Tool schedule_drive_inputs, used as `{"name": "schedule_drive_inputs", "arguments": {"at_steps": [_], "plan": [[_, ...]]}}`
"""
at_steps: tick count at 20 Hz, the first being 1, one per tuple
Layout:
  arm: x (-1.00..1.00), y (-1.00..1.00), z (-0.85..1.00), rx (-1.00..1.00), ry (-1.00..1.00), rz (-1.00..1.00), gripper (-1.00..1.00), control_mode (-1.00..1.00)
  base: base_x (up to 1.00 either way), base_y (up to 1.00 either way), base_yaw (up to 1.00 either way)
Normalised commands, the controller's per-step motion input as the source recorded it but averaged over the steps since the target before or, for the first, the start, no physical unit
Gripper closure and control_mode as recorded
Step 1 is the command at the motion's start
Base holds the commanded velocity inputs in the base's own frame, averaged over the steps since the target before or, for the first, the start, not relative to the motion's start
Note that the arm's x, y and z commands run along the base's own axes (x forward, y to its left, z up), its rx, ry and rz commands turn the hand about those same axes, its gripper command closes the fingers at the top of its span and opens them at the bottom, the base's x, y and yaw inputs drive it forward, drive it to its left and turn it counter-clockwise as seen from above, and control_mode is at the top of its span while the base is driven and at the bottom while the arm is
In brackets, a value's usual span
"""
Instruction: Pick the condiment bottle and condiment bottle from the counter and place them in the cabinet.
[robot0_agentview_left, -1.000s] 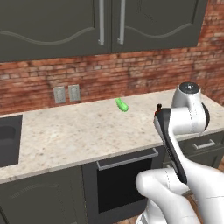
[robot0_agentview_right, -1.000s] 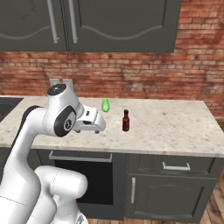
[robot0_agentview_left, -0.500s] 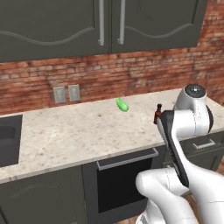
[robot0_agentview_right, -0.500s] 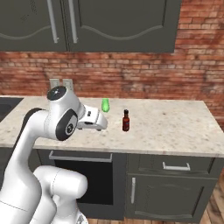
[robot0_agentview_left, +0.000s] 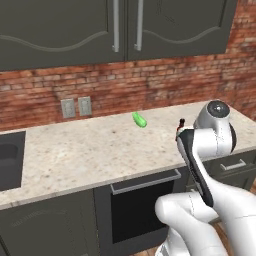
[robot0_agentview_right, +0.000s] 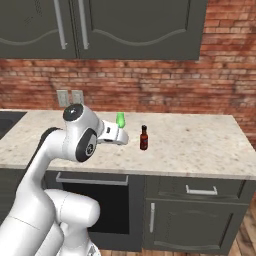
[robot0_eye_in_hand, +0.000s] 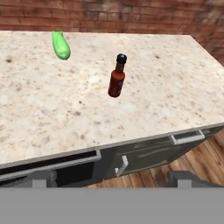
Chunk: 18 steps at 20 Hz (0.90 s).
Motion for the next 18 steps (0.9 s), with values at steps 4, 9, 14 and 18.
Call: {"name": "schedule_drive_inputs", "arguments": {"at_steps": [4,9,14,18], "plan": [[0.57,-0.02,-0.06,0.02,0.00,-0.02,-1.00,-1.00,0.00,0.00,0.00],[0.23,-0.03,-0.13,0.00,0.00,-0.01,-1.00,-1.00,0.00,0.00,0.00],[0.10,-0.06,-0.20,0.00,0.00,-0.01,-1.00,-1.00,0.00,0.00,0.00],[0.02,-0.11,-0.20,0.00,0.00,0.00,-1.00,-1.00,0.00,0.00,0.00]]}}
